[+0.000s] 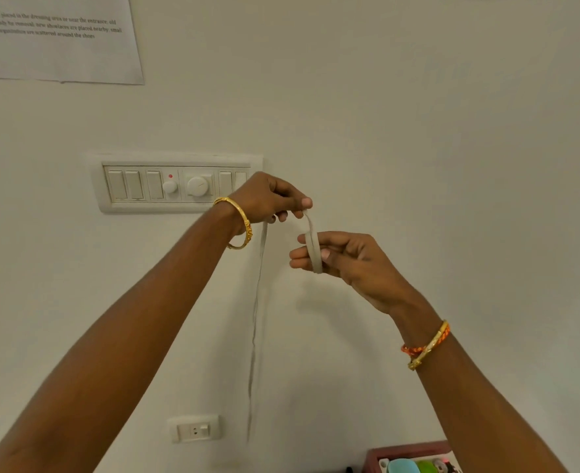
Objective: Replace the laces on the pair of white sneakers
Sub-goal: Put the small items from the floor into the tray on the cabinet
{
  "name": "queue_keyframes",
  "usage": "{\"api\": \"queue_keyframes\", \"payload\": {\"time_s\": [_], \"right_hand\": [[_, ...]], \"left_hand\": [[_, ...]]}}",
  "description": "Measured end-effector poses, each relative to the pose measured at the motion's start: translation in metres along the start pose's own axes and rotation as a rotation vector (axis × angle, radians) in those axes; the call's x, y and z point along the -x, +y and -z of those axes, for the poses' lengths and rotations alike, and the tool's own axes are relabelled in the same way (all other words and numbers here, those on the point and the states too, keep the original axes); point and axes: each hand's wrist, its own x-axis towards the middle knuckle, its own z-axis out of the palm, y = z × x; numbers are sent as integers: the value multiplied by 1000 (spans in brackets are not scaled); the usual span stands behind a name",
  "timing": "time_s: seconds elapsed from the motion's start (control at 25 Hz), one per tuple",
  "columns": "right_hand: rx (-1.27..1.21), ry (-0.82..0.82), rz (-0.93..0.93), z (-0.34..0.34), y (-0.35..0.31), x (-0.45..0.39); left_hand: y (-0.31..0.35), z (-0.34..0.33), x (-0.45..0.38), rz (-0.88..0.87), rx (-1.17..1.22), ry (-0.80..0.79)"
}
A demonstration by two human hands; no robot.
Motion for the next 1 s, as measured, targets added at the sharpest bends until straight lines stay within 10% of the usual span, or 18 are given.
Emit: {"api": "queue_keyframes", "payload": {"time_s": [0.28,0.6,1.0], "right_hand": [[-341,104,88,-2,-3,-2],[-438,385,175,10,-2,-23],[36,464,90,20,24,-35]], "left_hand": [[-53,-34,16,283,552,-145],[-60,-57,38,377,588,-351],[-18,-44,40,263,265,-459]]}}
